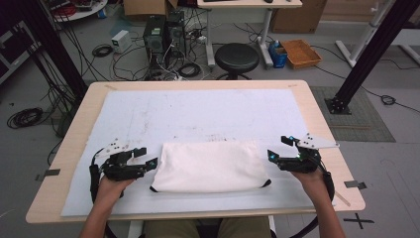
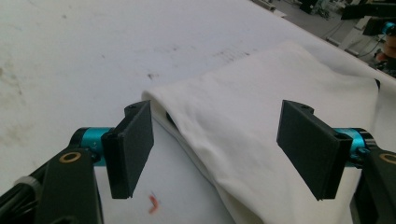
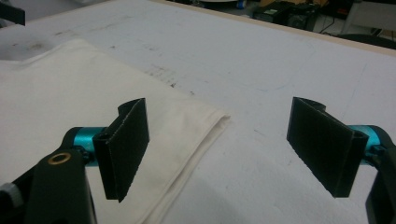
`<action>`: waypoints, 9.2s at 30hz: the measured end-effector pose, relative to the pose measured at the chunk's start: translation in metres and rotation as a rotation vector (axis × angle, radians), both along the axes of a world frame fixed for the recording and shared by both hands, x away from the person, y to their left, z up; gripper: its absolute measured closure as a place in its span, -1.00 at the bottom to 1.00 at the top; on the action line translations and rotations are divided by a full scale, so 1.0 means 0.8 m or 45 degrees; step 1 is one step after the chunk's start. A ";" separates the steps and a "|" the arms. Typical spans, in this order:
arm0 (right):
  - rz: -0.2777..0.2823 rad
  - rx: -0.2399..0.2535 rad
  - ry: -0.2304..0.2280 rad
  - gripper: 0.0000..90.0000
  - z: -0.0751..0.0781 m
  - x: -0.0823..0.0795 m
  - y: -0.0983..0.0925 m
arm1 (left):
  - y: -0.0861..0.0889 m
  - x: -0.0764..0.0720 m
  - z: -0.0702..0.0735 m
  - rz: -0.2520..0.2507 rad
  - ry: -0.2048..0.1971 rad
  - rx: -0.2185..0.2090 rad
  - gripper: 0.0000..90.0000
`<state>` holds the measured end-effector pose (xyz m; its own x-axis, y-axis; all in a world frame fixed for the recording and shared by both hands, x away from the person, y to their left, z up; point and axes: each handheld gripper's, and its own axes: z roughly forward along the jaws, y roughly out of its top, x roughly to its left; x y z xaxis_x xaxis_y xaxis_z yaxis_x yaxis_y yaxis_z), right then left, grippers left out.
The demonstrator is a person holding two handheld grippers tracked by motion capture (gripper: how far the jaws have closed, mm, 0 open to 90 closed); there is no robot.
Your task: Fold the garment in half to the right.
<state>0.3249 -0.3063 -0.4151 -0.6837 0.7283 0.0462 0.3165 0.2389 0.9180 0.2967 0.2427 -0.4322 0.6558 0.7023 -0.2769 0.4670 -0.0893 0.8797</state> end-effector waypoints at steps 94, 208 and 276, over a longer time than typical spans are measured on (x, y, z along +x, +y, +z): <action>0.483 -0.133 0.136 0.97 0.038 0.119 0.289 | -0.106 -0.018 0.040 -0.249 0.010 -0.199 0.93; 0.310 -0.392 0.240 0.73 -0.011 -0.040 0.076 | -0.057 0.032 0.005 0.027 -0.064 -0.094 -0.39; -0.077 -0.030 -0.023 -0.58 0.003 0.019 0.009 | -0.048 0.038 0.007 0.006 -0.166 -0.163 -0.57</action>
